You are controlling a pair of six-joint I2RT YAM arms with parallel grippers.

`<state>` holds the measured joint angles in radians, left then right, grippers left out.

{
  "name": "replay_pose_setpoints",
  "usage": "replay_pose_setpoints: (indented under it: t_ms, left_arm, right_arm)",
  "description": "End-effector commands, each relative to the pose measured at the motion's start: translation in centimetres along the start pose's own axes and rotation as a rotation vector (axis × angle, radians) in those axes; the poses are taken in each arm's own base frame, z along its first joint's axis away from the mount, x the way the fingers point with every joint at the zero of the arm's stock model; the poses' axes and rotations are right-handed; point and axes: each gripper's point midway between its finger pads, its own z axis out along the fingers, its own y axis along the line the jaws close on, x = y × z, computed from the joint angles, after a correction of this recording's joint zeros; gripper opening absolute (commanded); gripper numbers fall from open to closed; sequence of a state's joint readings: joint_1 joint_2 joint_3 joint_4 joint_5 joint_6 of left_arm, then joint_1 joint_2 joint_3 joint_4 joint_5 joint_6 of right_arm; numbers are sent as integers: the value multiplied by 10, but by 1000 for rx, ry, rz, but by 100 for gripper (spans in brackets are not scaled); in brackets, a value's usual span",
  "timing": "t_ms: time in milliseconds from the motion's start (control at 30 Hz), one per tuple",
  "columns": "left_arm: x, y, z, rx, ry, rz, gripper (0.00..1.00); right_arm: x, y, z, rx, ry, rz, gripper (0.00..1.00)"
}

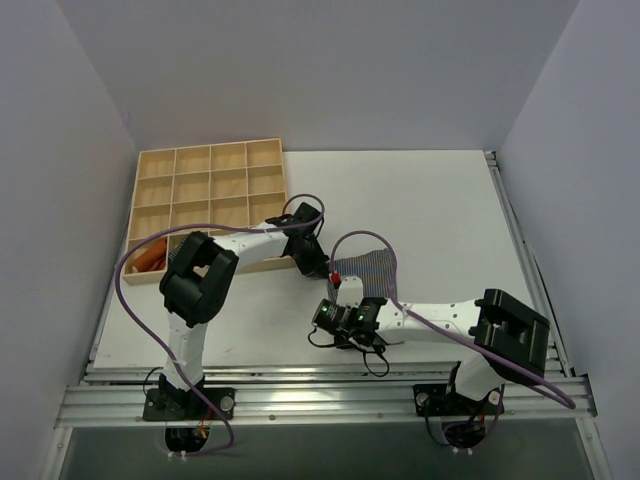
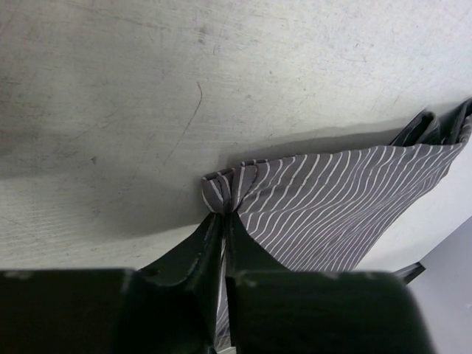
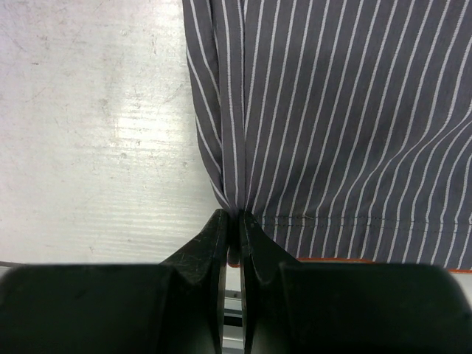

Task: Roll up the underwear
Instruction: Fold the underwear

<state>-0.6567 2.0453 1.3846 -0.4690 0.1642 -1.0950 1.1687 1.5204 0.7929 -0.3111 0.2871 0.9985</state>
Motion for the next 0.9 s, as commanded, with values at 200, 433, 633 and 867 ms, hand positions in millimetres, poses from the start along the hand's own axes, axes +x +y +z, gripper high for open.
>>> replay_pose_setpoints:
  t_ms: [200,433,633,867]
  left_arm:
    - [-9,13,-15,-88,-65,81,2]
    - [-6,24,-57,-110,-101,127,2]
    - [-6,52,-86,-204,-160,139,2]
    - [-15,34,-108,-188,-192,178,2]
  right_arm:
    - [1,9,-17,-20,-20,-24,0]
    - [2,36,-35,-84,-68,-42,0]
    - [-2,55,-40,-149,-97,-13,0]
    - [-12,54,-41,-180,-129,30,0]
